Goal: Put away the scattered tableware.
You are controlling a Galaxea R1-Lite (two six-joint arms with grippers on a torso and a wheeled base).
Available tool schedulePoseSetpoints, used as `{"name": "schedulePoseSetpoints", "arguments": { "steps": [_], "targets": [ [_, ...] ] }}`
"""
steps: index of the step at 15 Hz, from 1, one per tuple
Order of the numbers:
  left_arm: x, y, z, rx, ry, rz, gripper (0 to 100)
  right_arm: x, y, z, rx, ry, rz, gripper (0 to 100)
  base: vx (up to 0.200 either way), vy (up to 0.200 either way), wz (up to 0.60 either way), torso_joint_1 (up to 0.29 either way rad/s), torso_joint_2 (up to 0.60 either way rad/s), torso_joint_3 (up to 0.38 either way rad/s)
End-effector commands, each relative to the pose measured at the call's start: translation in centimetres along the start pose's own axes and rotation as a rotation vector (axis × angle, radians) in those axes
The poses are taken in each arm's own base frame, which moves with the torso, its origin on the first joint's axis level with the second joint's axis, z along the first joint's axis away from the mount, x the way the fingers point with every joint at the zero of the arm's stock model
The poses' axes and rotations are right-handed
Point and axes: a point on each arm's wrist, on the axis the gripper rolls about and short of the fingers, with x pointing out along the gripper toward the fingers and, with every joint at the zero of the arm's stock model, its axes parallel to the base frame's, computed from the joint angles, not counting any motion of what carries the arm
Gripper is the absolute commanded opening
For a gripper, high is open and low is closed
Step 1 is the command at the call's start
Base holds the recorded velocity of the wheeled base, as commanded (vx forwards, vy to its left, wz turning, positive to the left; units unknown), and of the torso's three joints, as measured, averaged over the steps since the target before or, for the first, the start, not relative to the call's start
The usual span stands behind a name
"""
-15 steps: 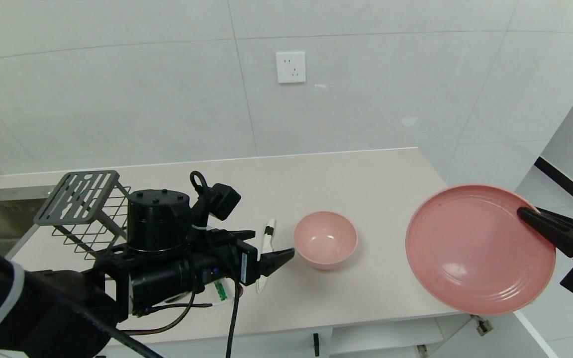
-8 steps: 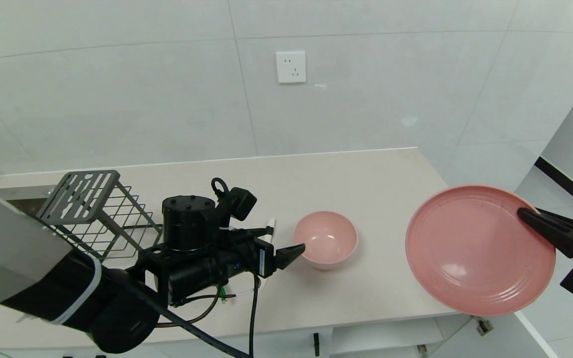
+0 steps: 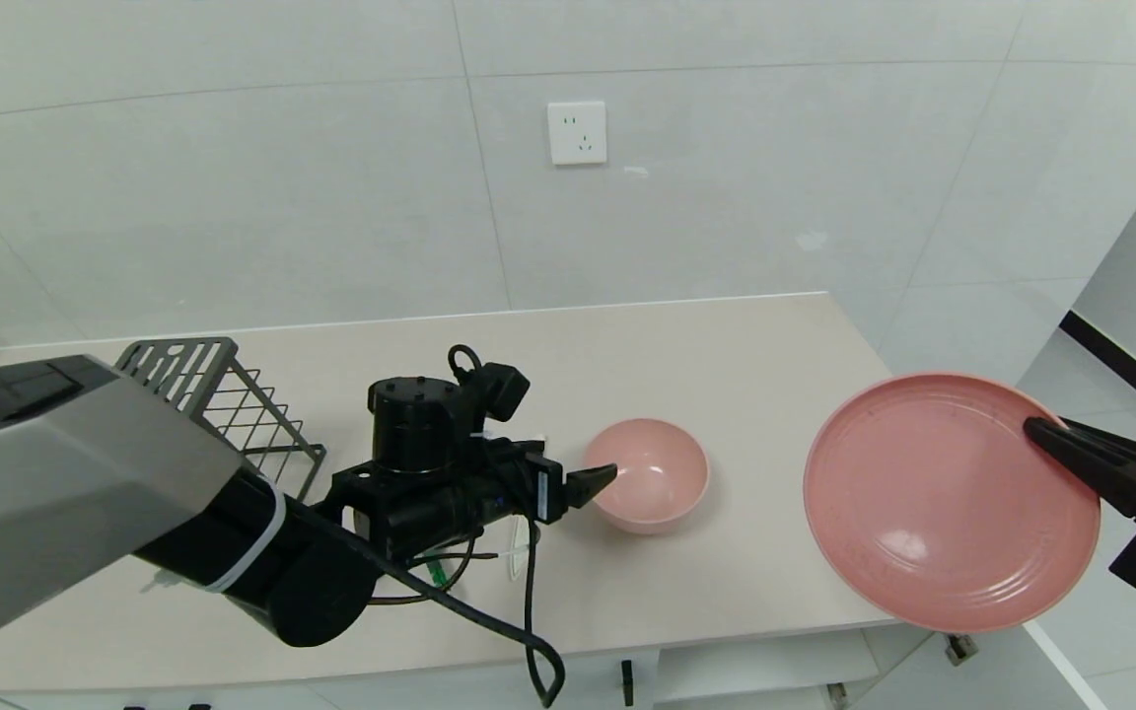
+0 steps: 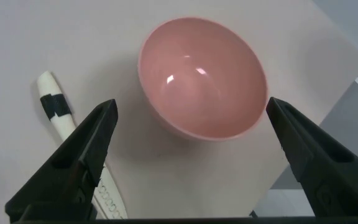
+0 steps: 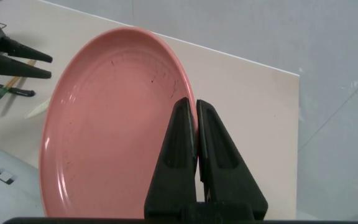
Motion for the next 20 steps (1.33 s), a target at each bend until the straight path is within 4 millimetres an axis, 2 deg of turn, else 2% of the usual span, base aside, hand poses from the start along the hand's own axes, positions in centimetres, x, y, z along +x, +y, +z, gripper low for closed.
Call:
{"name": "schedulePoseSetpoints", "arguments": {
  "steps": [1, 4, 6, 13, 20],
  "targets": [
    [1.3, 0.7, -0.5, -0.021, 0.006, 0.02, 100, 0.1, 0.0, -0.1, 0.001, 0.003, 0.002, 0, 0.0, 0.0, 0.0, 0.0, 0.0, 0.0],
    [2.3, 1.2, -0.2, -0.048, -0.017, 0.05, 100, 0.1, 0.0, -0.1, 0.001, 0.003, 0.002, 0, 0.0, 0.0, 0.0, 0.0, 0.0, 0.0],
    [2.7, 1.2, -0.8, -0.049, 0.004, 0.048, 100, 0.3, -0.1, -0.1, 0.003, 0.007, 0.003, 0, 0.0, 0.0, 0.0, 0.0, 0.0, 0.0],
    [6.5, 2.2, -2.6, -0.05, 0.021, 0.052, 100, 1.1, -0.1, -0.9, 0.02, 0.041, 0.02, 0, 0.0, 0.0, 0.0, 0.0, 0.0, 0.0],
    [7.3, 2.5, -3.4, -0.051, 0.04, 0.046, 100, 1.6, -0.2, -1.4, 0.03, 0.064, 0.027, 0, 0.0, 0.0, 0.0, 0.0, 0.0, 0.0]
  ]
}}
